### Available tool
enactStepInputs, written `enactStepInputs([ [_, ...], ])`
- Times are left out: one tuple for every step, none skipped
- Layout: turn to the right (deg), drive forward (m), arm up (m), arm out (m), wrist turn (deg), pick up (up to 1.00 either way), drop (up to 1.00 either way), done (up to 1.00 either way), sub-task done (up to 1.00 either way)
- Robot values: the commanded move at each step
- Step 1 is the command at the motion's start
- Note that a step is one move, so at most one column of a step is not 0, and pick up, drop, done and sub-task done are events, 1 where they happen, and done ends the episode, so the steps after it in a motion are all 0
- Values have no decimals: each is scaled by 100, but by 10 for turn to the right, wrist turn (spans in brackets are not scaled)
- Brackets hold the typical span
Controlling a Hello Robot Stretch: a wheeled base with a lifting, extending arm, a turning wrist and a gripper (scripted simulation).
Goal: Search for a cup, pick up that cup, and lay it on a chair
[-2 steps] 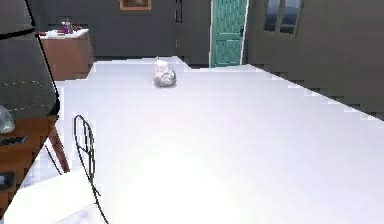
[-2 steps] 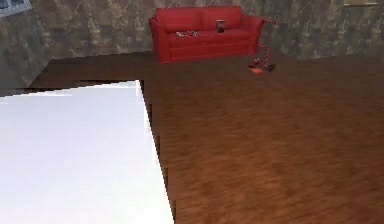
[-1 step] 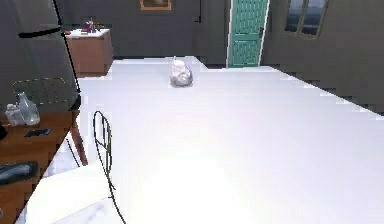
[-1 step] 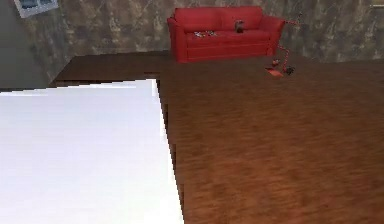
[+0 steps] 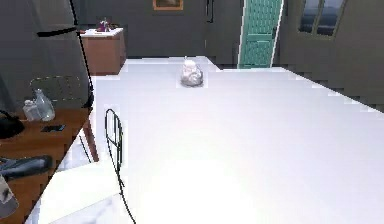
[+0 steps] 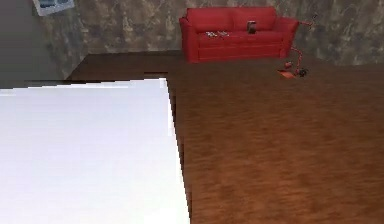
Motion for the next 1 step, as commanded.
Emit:
enactStepInputs([
  [0, 30, 0, 0, 0, 0, 0, 0, 0],
])
